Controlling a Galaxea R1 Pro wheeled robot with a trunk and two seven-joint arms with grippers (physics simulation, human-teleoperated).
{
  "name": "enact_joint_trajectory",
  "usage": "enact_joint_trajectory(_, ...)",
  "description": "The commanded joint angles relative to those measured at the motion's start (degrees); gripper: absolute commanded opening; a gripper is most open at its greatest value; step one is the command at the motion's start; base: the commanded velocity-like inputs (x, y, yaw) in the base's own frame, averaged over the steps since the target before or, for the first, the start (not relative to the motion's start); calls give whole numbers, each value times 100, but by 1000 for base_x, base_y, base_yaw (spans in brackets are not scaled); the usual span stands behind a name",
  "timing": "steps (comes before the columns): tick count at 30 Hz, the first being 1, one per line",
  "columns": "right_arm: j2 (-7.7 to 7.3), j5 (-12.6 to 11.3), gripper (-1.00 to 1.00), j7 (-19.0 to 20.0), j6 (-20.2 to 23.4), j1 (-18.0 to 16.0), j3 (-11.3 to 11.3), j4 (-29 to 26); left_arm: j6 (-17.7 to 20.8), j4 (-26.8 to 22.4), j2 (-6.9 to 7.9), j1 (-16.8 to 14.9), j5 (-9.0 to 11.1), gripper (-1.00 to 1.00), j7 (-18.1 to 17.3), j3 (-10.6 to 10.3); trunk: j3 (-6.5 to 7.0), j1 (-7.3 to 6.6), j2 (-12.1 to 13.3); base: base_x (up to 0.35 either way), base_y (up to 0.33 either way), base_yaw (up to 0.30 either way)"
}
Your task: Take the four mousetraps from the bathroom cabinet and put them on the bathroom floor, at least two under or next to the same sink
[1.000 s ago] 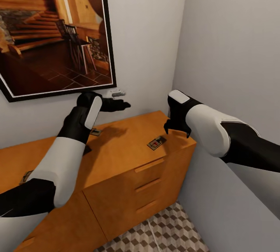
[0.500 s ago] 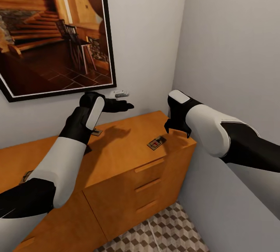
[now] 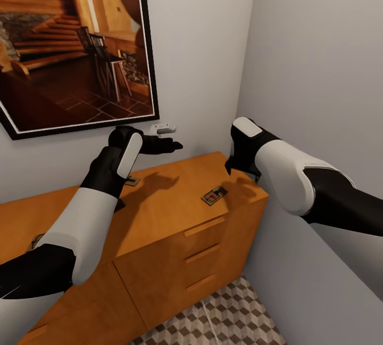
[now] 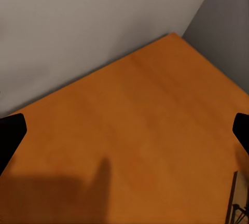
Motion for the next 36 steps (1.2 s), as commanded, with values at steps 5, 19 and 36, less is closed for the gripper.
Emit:
enact_joint_trajectory(5,2,19,100,-7,-202,25,-51,-194,17,-4,8,5,3,100,3,-9,-6,0,-3,0,0,0)
enact_joint_trajectory(19,2,17,100,83,-926,300,-45,-548,9,-5,156,27,3,100,-2,-24,-6,0,-3,0,103,0)
enact_joint_trajectory(36,2,18,100,91,-984,341,-47,-569,-1,-11,323,31,-1,100,-40,-30,-6,0,-3,21,173,0)
